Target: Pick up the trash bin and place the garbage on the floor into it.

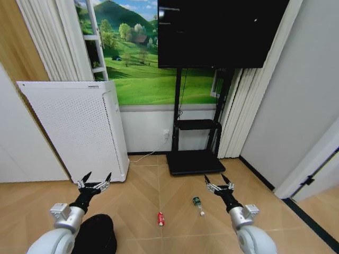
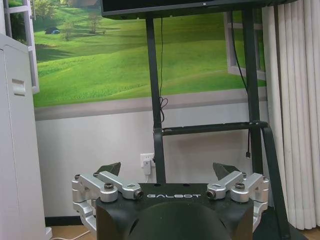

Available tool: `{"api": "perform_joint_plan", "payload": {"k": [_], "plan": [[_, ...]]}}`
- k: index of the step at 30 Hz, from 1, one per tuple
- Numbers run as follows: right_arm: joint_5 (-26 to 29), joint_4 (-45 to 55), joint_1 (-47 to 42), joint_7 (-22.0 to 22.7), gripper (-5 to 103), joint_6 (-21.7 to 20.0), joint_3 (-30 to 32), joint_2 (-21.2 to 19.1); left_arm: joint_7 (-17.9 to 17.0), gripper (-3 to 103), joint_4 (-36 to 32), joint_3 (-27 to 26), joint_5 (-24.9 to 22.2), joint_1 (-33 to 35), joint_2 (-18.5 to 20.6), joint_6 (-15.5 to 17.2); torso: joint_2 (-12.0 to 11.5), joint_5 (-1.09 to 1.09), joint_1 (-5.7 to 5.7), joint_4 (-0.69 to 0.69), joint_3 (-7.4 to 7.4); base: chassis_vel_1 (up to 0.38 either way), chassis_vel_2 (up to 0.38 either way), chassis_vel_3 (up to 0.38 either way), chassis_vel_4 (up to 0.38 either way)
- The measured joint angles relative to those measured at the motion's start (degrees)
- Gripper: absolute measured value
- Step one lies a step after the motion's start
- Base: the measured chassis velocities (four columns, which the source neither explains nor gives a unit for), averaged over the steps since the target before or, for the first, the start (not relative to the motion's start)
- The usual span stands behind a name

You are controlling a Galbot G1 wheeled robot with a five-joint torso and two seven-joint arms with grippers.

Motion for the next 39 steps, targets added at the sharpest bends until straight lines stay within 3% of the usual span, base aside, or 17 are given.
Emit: {"api": "perform_joint_plan", "payload": {"k": [39], "plan": [[0.32, -0.53, -0.2, -0.02, 100, 0.22, -0.03, -0.01, 0.39, 100, 0.35, -0.09, 0.34, -0.25, -0.21, -0.27, -8.92, 0.0, -2.68, 0.0, -6.23, 0.0, 0.0, 0.0, 0.0]]}}
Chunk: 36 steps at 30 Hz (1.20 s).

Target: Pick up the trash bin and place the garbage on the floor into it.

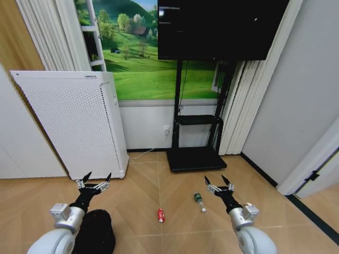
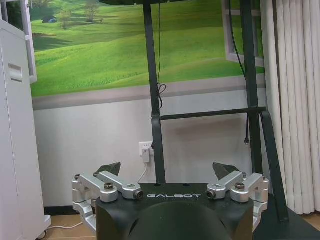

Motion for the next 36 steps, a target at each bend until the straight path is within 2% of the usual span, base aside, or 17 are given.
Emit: {"api": "perform_joint_plan", "payload": {"k": [20, 30, 33, 36], "plan": [[-0.76, -0.23, 0.2, -0.02, 100, -0.32, -0.34, 0.39, 0.39, 100, 1.14, -0.18, -0.13, -0.34, 0.2, -0.31, -4.62, 0.0, -1.03, 0.0, -3.59, 0.0, 0.0, 0.0, 0.0], [-0.77, -0.29, 0.29, -0.01, 100, -0.53, -0.23, 0.32, 0.25, 100, 1.52, -0.17, -0.04, -0.49, 0.15, -0.34, -6.1, 0.0, -1.3, 0.0, -4.81, 0.0, 0.0, 0.0, 0.0], [-0.78, -1.09, 0.68, -0.01, 100, -0.58, -0.5, 0.36, -0.14, 100, 1.57, -0.17, 0.27, -0.27, -0.42, -0.7, -7.59, 0.0, -1.53, 0.0, -6.05, 0.0, 0.0, 0.0, 0.0], [-0.84, -1.46, 0.73, -0.01, 100, -0.6, -0.72, 0.38, -0.92, 100, 1.66, -0.31, 0.88, 0.38, -1.18, -1.22, -8.05, 0.0, -1.57, -0.01, -6.48, 0.0, 0.0, 0.0, 0.0]]}}
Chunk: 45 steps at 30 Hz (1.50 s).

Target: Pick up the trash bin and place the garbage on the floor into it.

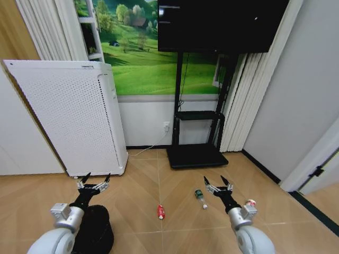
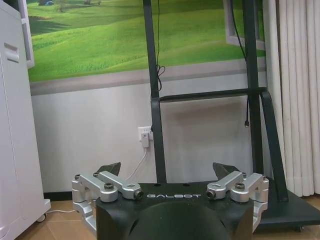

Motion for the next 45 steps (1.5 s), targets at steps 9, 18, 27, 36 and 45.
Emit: {"api": "perform_joint_plan", "payload": {"k": [9, 18, 27, 36, 45], "plan": [[-0.02, -1.91, 0.46, -0.06, 100, 0.01, -0.23, -0.48, -0.22, 100, 0.1, -1.66, 3.28, 4.7, -5.25, -0.82, -0.2, 0.01, 0.0, 0.01, -0.22, 0.0, 0.0, 0.0, 0.0], [0.67, -4.51, 1.35, -0.12, 100, 0.14, -1.24, -0.69, 0.37, 100, 2.02, -6.58, 6.94, 12.08, -12.44, -1.48, 0.04, 0.01, 0.06, 0.01, -0.04, 0.0, 0.0, 0.0, 0.0], [0.7, -6.09, 1.74, -0.09, 100, 0.13, -1.5, -0.37, 2.03, 100, 5.2, -12.77, 3.29, 19.48, -13.01, -1.82, 0.19, 0.01, 0.09, 0.01, 0.08, 0.0, 0.0, 0.0, 0.0], [0.11, -8.31, 2.54, -0.06, 100, 0.32, -1.54, -0.19, 5.29, 100, 9.84, -17.43, 0.66, 20.74, -10.39, -2.02, 0.29, 0.0, 0.12, 0.0, 0.16, 0.0, 0.0, 0.0, 0.0], [-0.17, -9.28, 2.54, 0.09, 100, 0.5, -1.07, 0.01, 5.42, 100, 13.5, -18.31, 1.57, 18.92, -9.21, -2.32, 0.36, 0.0, 0.13, 0.0, 0.22, 0.0, 0.0, 0.0, 0.0]]}}
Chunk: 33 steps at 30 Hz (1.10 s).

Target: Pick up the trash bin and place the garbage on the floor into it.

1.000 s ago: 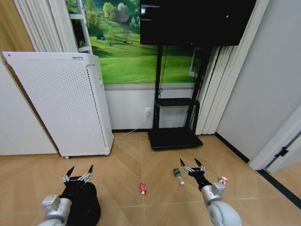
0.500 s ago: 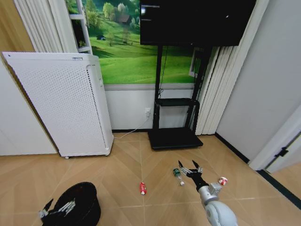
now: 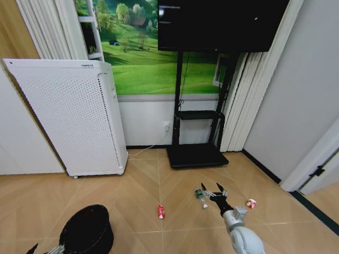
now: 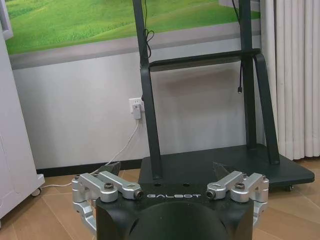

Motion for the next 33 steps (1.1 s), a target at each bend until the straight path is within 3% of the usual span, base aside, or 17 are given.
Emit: {"api": "perform_joint_plan", "payload": {"k": [7, 11, 13, 14, 16, 18, 19, 20, 23, 27, 33], "plan": [[-0.31, -0.01, -0.05, 0.21, 100, 0.04, 0.1, 0.28, -0.04, 100, 2.77, 0.92, 0.02, -2.6, 0.7, 0.37, 0.03, -0.01, 0.01, 0.0, 0.03, 0.0, 0.0, 0.0, 0.0], [-0.64, -0.01, 0.14, 0.35, 100, 0.04, 0.01, 0.41, -1.58, 100, 3.37, 1.81, 0.28, -5.09, 1.12, 2.79, 0.05, -0.01, 0.01, 0.0, 0.04, 0.0, 0.0, 0.0, 0.0], [-1.47, -0.28, 0.44, 0.41, 100, 0.04, -0.14, 0.57, -3.24, 100, 2.71, 2.4, 0.55, -6.95, 1.46, 6.14, 0.05, -0.01, 0.01, 0.0, 0.05, 0.0, 0.0, 0.0, 0.0], [-1.47, -0.28, 0.44, 0.41, 100, 0.04, -0.14, 0.57, -3.24, 100, 2.71, 2.4, 0.55, -6.95, 1.46, 6.14, 0.05, -0.01, 0.01, 0.0, 0.05, 0.0, 0.0, 0.0, 0.0], [-2.1, -0.44, 0.63, 0.48, 100, 0.08, -0.22, 0.75, -4.67, 100, 1.87, 2.95, 0.83, -8.29, 2.07, 10.24, 0.07, 0.0, 0.01, 0.0, 0.05, 0.0, 0.0, 0.0, 0.0], [-2.14, -0.46, 0.68, 0.55, 100, 0.08, -0.23, 0.77, -5.04, 100, 1.68, 3.04, 0.9, -8.71, 2.38, 11.72, 0.07, 0.0, 0.02, 0.0, 0.06, 0.0, 0.0, 0.0, 0.0], [-2.15, -0.65, 0.73, 0.61, 100, 0.08, -0.22, 0.77, -5.53, 100, 1.49, 3.08, 1.23, -9.64, 3.0, 15.09, 0.07, 0.0, 0.02, 0.0, 0.06, 0.0, 0.0, 0.0, 0.0], [-2.15, -0.65, 0.73, 0.61, 100, 0.08, -0.22, 0.77, -5.53, 100, 1.49, 3.08, 1.23, -9.64, 3.0, 15.09, 0.07, 0.0, 0.02, 0.0, 0.06, 0.0, 0.0, 0.0, 0.0], [-2.2, -1.05, 0.73, 0.64, 100, 0.34, 0.06, 0.73, -6.35, 100, 1.46, 3.11, 2.16, -11.17, 4.14, 21.6, 0.08, 0.0, 0.02, 0.0, 0.07, 0.0, 0.0, 0.0, 0.0], [-2.22, -1.4, 0.62, 0.68, 100, 0.66, 0.29, 0.72, -7.55, 100, 1.6, 3.79, 2.48, -12.57, 5.09, 25.42, 0.09, 0.0, 0.02, 0.0, 0.07, 0.0, 0.0, 0.0, 0.0], [-2.4, -1.7, 0.61, 0.71, 100, 0.96, 0.36, 0.74, -7.57, 100, 2.31, 5.23, 2.69, -14.32, 5.78, 26.85, 0.09, -0.01, 0.02, 0.0, 0.07, 0.0, 0.0, 0.0, 0.0]]}}
